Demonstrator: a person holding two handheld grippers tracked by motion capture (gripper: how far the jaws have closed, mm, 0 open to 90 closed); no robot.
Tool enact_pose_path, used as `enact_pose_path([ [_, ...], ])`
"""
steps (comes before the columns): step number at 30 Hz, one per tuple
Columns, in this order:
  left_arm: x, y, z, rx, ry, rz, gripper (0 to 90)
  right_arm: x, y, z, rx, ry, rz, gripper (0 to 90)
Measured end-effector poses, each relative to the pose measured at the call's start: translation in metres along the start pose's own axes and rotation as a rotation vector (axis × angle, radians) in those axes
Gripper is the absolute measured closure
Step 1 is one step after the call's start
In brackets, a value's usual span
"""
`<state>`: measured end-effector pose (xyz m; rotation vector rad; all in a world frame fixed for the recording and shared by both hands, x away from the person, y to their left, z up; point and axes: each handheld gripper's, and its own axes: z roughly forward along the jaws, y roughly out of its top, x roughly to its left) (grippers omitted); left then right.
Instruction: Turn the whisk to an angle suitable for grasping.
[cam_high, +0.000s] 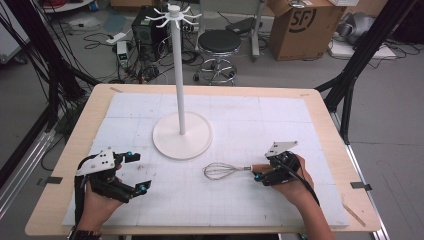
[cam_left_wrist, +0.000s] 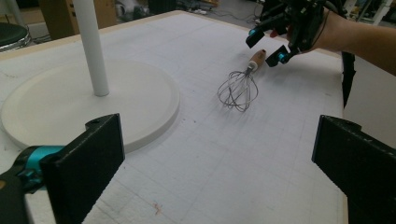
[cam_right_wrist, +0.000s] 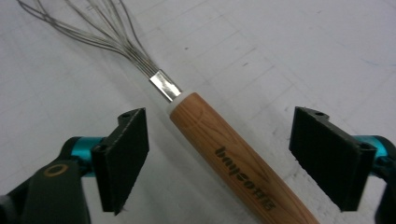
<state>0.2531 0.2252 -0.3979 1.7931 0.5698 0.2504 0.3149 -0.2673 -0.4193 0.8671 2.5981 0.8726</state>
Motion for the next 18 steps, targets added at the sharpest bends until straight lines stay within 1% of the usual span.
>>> enact_pose_path([
  [1, 0.0, 0.0, 0.0, 0.0, 0.0, 0.0, 2.9, 0.0, 0.002, 0.002, 0.018, 0.012, -0.023, 29.2],
  [2, 0.0, 0.0, 0.0, 0.005, 0.0, 0.0, 2.9, 0.001, 0.004, 0.004, 0.037, 0.018, -0.04, 31.7],
  [3, 0.0, -0.001, 0.0, 0.0, 0.001, -0.007, 2.9, 0.002, 0.005, 0.006, 0.056, 0.025, -0.05, 33.4],
  [4, 0.001, -0.001, 0.0, 0.002, 0.0, -0.004, 2.9, 0.003, 0.007, 0.008, 0.069, 0.024, -0.065, 36.0],
  [5, 0.001, -0.001, 0.0, 0.002, 0.001, -0.006, 2.9, 0.003, 0.009, 0.009, 0.081, 0.03, -0.073, 39.4],
  [6, 0.001, -0.001, 0.0, 0.002, 0.001, -0.006, 2.9, 0.004, 0.01, 0.01, 0.091, 0.035, -0.073, 40.9],
  [7, 0.001, -0.002, 0.0, 0.001, 0.002, -0.006, 2.9, 0.003, 0.011, 0.012, 0.092, 0.033, -0.083, 42.2],
  [9, 0.001, -0.002, -0.001, 0.0, 0.001, -0.006, 2.9, 0.003, 0.012, 0.013, 0.107, 0.033, -0.086, 44.3],
  [10, 0.001, -0.002, -0.001, 0.0, 0.0, -0.005, 2.9, 0.003, 0.012, 0.015, 0.105, 0.03, -0.08, 45.0],
  [11, 0.001, -0.002, -0.001, -0.002, 0.001, -0.008, 2.9, 0.001, 0.012, 0.015, 0.108, 0.033, -0.091, 45.9],
  [12, 0.001, -0.002, -0.001, -0.002, 0.0, -0.008, 2.9, 0.001, 0.011, 0.016, 0.111, 0.03, -0.084, 47.1],
  [16, 0.002, -0.002, -0.001, 0.002, 0.0, -0.007, 2.9, 0.001, 0.012, 0.016, 0.111, 0.041, -0.091, 49.6],
  [18, 0.001, -0.002, 0.0, 0.002, -0.003, -0.009, 2.9, 0.001, 0.012, 0.015, 0.113, 0.059, -0.106, 52.4],
])
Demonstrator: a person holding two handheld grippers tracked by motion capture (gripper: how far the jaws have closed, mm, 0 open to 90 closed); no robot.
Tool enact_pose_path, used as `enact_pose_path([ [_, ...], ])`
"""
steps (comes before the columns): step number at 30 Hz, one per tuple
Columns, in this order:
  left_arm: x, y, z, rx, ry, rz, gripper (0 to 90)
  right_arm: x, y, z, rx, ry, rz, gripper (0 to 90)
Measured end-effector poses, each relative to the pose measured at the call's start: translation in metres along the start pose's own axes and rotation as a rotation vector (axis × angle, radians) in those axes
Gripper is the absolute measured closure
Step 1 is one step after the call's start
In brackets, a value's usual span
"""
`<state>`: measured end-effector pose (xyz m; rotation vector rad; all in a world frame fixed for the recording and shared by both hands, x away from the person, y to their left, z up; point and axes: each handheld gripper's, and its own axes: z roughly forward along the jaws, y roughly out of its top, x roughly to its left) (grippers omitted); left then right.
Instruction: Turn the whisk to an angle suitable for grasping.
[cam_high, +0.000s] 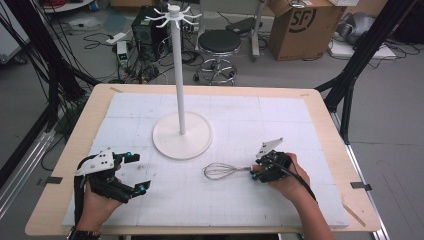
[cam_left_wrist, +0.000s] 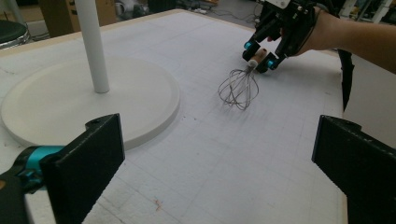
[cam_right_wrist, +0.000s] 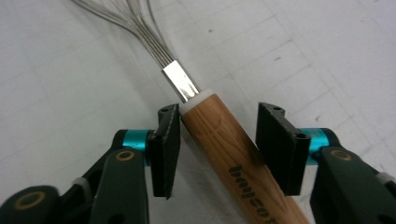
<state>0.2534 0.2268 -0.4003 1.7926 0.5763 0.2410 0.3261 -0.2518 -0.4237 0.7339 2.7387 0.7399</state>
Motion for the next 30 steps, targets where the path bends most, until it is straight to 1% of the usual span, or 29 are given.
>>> enact_pose_path([
  [5, 0.0, 0.0, 0.001, 0.005, 0.0, 0.003, 2.9, 0.003, 0.001, -0.001, 0.005, 0.043, -0.034, 57.5],
  [9, -0.001, 0.0, 0.001, 0.007, -0.003, 0.004, 2.9, 0.005, 0.001, -0.002, 0.006, 0.076, -0.037, 61.1],
  [12, -0.001, 0.0, 0.001, 0.007, -0.003, 0.005, 2.9, 0.007, 0.001, -0.003, 0.004, 0.091, -0.048, 64.7],
  [14, -0.001, 0.0, 0.001, 0.007, -0.002, 0.004, 2.9, 0.009, 0.002, -0.003, 0.007, 0.087, -0.059, 65.9],
  [16, -0.001, 0.0, 0.001, 0.009, -0.003, 0.006, 2.9, 0.01, 0.002, -0.003, 0.01, 0.094, -0.066, 66.6],
  [18, -0.001, 0.0, 0.001, 0.008, -0.003, 0.006, 2.9, 0.013, 0.003, -0.003, 0.009, 0.087, -0.072, 66.6],
  [20, -0.001, 0.0, 0.001, 0.009, -0.004, 0.006, 2.9, 0.014, 0.003, -0.003, 0.009, 0.085, -0.064, 65.8],
  [22, -0.001, 0.0, 0.001, 0.009, -0.003, 0.006, 2.9, 0.014, 0.002, -0.004, 0.007, 0.082, -0.069, 64.6],
  [24, -0.001, 0.0, 0.0, 0.01, -0.002, 0.008, 2.9, 0.013, 0.0, -0.005, -0.014, 0.079, -0.064, 60.8],
  [25, -0.001, 0.0, 0.0, 0.007, -0.002, 0.007, 2.9, 0.012, -0.001, -0.007, -0.016, 0.087, -0.054, 60.7],
  [27, 0.0, 0.0, -0.001, 0.007, -0.001, 0.006, 2.9, 0.012, -0.004, -0.009, -0.024, 0.089, -0.044, 60.6],
  [30, 0.0, 0.0, -0.001, 0.008, 0.0, 0.006, 2.9, 0.011, -0.009, -0.007, -0.003, 0.09, -0.045, 63.2],
])
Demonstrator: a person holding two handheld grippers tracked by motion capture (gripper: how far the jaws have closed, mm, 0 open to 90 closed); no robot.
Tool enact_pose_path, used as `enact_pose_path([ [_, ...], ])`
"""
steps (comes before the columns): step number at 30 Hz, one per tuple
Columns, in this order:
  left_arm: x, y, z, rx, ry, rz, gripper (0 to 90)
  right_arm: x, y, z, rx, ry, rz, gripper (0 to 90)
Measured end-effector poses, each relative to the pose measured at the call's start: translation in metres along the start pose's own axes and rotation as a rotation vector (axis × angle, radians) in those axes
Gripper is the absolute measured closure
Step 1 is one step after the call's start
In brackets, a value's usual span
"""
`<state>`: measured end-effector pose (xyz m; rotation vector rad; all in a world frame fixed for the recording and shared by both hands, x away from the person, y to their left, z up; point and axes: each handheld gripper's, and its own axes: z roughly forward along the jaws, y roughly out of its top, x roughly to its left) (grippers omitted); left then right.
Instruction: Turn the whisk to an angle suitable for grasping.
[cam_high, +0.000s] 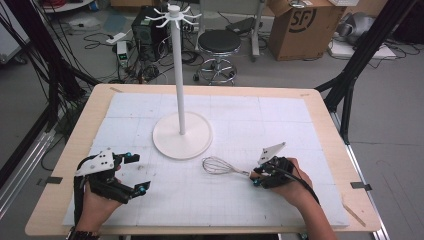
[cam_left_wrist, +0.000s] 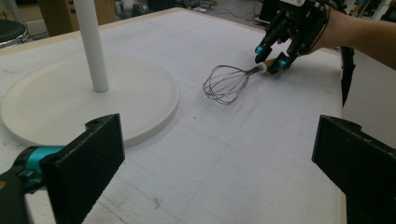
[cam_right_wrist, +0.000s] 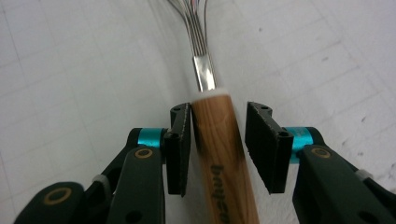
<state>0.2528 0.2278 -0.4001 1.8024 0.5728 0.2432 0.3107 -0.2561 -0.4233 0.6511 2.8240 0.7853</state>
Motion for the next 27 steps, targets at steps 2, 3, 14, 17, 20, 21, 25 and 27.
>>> enact_pose_path([
  [2, 0.0, 0.0, 0.0, 0.0, 0.001, -0.002, 2.9, 0.001, -0.001, 0.001, -0.006, -0.005, -0.011, 64.2],
  [3, -0.001, 0.0, 0.001, 0.0, 0.004, -0.002, 2.9, 0.002, -0.001, 0.001, -0.009, -0.007, -0.021, 66.4],
  [14, -0.002, 0.001, 0.003, 0.003, -0.002, 0.001, 2.9, 0.023, 0.022, 0.014, -0.042, 0.051, -0.118, 68.7],
  [17, -0.002, 0.002, 0.003, 0.004, -0.003, 0.001, 2.9, 0.029, 0.033, 0.021, -0.047, 0.074, -0.136, 68.7],
  [20, -0.002, 0.001, 0.003, 0.002, -0.005, 0.002, 2.9, 0.035, 0.044, 0.03, -0.056, 0.094, -0.161, 68.6],
  [21, -0.002, 0.001, 0.003, 0.0, -0.004, 0.001, 2.9, 0.037, 0.048, 0.032, -0.058, 0.096, -0.173, 68.5],
  [25, -0.002, 0.001, 0.002, -0.002, -0.004, 0.003, 2.9, 0.044, 0.059, 0.039, -0.06, 0.109, -0.191, 67.4],
  [27, -0.001, 0.001, 0.001, -0.003, -0.003, 0.003, 2.9, 0.044, 0.059, 0.04, -0.078, 0.119, -0.187, 61.4],
])
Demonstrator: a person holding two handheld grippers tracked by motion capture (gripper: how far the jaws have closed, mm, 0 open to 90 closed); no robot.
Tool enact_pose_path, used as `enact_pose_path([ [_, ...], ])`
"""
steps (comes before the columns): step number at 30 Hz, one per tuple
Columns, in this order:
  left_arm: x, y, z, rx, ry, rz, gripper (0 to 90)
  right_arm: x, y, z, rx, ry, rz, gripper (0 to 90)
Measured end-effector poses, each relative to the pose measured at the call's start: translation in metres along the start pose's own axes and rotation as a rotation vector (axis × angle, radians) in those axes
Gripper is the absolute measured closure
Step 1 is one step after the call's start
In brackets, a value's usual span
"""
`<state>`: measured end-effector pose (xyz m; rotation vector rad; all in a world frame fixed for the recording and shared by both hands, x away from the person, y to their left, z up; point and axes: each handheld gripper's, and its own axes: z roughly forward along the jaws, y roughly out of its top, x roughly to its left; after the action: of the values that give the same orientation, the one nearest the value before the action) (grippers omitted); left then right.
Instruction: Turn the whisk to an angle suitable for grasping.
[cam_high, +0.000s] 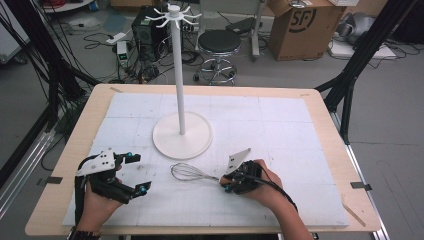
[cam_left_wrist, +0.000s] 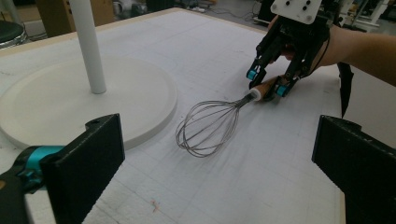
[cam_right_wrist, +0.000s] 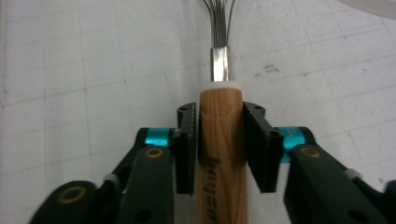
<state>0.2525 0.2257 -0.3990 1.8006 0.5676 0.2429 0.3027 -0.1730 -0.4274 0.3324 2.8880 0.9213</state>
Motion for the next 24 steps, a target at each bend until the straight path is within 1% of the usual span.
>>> enact_pose_path([
  [2, 0.0, 0.0, -0.002, -0.001, 0.003, -0.001, 2.9, 0.0, -0.001, -0.003, -0.004, -0.011, 0.019, 58.5],
  [4, 0.001, -0.001, -0.003, -0.002, 0.005, -0.003, 2.9, 0.0, -0.006, -0.008, -0.022, -0.027, 0.026, 56.9],
  [5, 0.001, -0.001, -0.003, -0.004, 0.006, -0.003, 2.9, 0.001, -0.009, -0.011, -0.023, -0.022, 0.037, 55.9],
  [6, 0.001, -0.001, -0.003, -0.004, 0.006, -0.003, 2.9, 0.001, -0.009, -0.011, -0.023, -0.022, 0.037, 55.9],
  [8, 0.001, -0.001, -0.005, -0.004, 0.01, -0.002, 2.9, 0.002, -0.021, -0.018, -0.028, -0.037, 0.055, 54.1],
  [10, 0.001, -0.001, -0.005, -0.003, 0.011, -0.003, 2.9, 0.003, -0.03, -0.022, -0.024, -0.047, 0.067, 54.0],
  [12, 0.001, -0.001, -0.005, -0.003, 0.014, -0.005, 2.9, 0.002, -0.038, -0.026, -0.018, -0.046, 0.082, 54.4],
  [14, 0.0, -0.001, -0.003, 0.001, 0.011, -0.004, 2.9, 0.001, -0.043, -0.026, -0.009, -0.04, 0.088, 56.9],
  [15, 0.0, -0.001, -0.003, 0.001, 0.011, -0.004, 2.9, 0.001, -0.044, -0.027, -0.019, -0.033, 0.09, 60.2],
  [16, -0.001, 0.0, -0.002, 0.002, 0.006, 0.001, 2.9, 0.001, -0.044, -0.026, -0.02, -0.021, 0.089, 62.5],
  [17, -0.001, 0.001, -0.002, 0.002, 0.006, 0.001, 2.9, 0.001, -0.043, -0.026, -0.02, -0.018, 0.078, 66.1],
  [19, -0.002, 0.001, -0.001, 0.001, 0.005, 0.0, 2.9, 0.003, -0.04, -0.025, -0.017, -0.017, 0.058, 66.9],
  [21, -0.002, 0.001, -0.001, -0.001, 0.002, -0.002, 2.9, 0.003, -0.037, -0.023, -0.015, -0.012, 0.053, 67.7],
  [24, -0.001, 0.001, 0.001, 0.001, -0.002, -0.004, 2.9, 0.004, -0.029, -0.019, -0.019, 0.0, 0.029, 68.5],
])
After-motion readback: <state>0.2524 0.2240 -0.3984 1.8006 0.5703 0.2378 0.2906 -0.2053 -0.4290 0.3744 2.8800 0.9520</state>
